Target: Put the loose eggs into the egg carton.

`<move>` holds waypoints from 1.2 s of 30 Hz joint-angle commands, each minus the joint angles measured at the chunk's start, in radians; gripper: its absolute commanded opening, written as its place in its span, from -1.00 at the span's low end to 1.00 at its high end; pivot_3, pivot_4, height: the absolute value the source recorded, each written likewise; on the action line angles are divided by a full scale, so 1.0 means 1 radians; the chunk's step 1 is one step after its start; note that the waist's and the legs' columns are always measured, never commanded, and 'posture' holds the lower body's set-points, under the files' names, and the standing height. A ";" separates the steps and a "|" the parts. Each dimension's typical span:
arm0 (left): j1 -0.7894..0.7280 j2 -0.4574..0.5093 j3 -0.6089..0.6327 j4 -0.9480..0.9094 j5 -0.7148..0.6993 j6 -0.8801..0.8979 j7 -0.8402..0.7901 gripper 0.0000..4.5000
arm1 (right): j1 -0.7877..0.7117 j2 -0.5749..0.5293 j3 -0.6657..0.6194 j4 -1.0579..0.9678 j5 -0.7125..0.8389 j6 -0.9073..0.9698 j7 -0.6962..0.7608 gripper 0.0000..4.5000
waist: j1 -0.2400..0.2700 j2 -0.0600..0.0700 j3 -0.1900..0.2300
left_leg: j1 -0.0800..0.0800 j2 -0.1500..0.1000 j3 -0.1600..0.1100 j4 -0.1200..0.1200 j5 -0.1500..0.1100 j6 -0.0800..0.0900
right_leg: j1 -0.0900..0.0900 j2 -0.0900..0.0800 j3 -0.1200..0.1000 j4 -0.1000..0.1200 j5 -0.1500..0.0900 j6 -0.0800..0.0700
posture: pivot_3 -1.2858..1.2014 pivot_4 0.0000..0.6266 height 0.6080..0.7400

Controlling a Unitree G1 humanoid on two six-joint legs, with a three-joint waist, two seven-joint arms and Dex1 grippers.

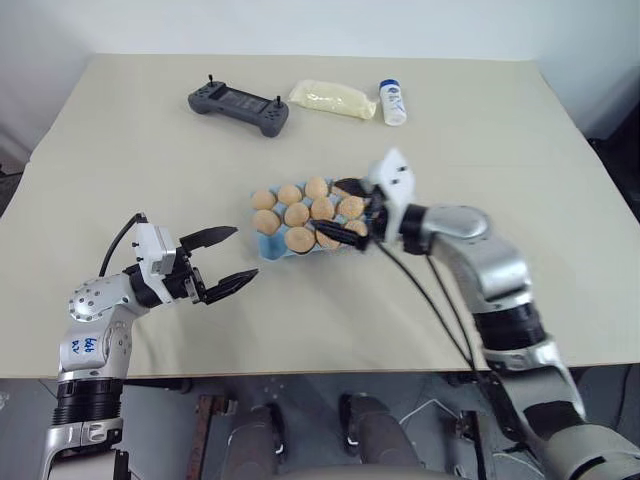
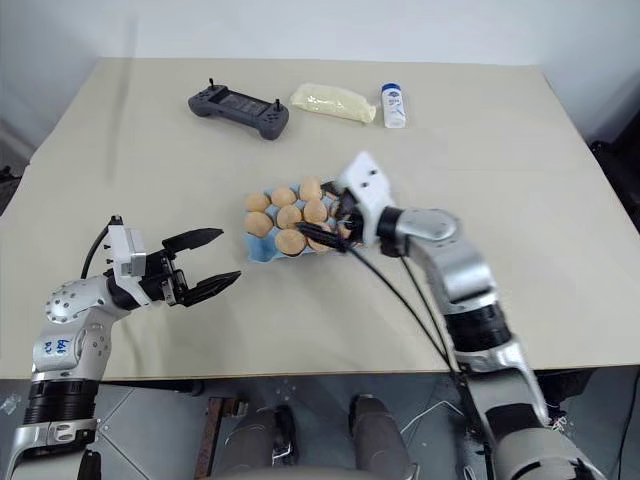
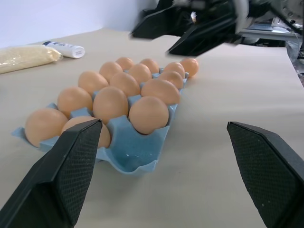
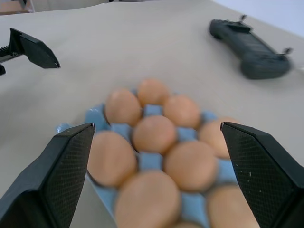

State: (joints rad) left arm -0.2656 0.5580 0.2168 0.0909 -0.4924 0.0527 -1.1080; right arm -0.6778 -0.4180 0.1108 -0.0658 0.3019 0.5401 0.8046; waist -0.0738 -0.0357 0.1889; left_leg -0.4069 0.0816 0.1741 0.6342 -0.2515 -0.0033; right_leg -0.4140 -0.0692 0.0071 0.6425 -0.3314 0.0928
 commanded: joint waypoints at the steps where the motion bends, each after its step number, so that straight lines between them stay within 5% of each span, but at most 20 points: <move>1: -0.016 -0.002 0.009 0.003 -0.022 -0.016 -0.009 1.00 | 0.095 -0.115 -0.111 -0.102 0.068 0.020 0.065 0.97 | 0.005 0.000 0.000 | 0.000 0.000 0.000 0.000 0.000 0.000 | 0.000 -0.001 -0.001 -0.001 0.000 0.000 | 0.03 -0.52 1.00; 8: -0.035 -0.006 0.004 0.034 -0.017 -0.026 -0.027 1.00 | 0.367 -0.318 -0.362 -0.179 0.148 0.041 0.109 0.97 | 0.019 0.000 0.000 | 0.001 0.000 0.001 -0.001 -0.001 0.000 | 0.001 0.000 -0.001 -0.004 0.000 0.000 | 0.03 -0.52 1.00; 20: -0.084 -0.008 -0.010 0.097 -0.010 -0.043 -0.063 1.00 | 0.740 -0.386 -0.702 -0.212 0.255 0.065 0.122 0.97 | 0.030 0.000 0.000 | 0.002 -0.001 0.000 0.002 -0.002 0.005 | 0.004 0.000 -0.001 -0.004 0.001 0.000 | 0.03 -0.52 1.00; 26: -0.096 -0.005 -0.012 0.114 -0.009 -0.050 -0.073 1.00 | 0.781 -0.383 -0.717 -0.232 0.274 0.070 0.097 0.97 | 0.029 0.001 0.000 | 0.002 -0.001 0.000 0.002 -0.002 0.006 | 0.004 0.000 -0.001 -0.003 0.002 -0.001 | 0.03 -0.52 1.00; 36: -0.094 -0.007 -0.014 0.107 -0.010 -0.052 -0.070 1.00 | 0.474 -0.267 -0.473 -0.078 0.199 -0.013 -0.033 0.97 | 0.018 0.001 0.000 | 0.003 -0.001 0.000 0.004 -0.001 0.005 | 0.004 0.000 -0.001 0.000 0.002 -0.001 | 0.03 -0.52 1.00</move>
State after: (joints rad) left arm -0.3557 0.5475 0.1934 0.2136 -0.4909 0.0116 -1.1754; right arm -0.1816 -0.6911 -0.3771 -0.1745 0.5260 0.5647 0.7897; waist -0.0561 -0.0351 0.1887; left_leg -0.4043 0.0807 0.1739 0.6377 -0.2521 0.0017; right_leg -0.4107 -0.0692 0.0062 0.6428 -0.3296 0.0917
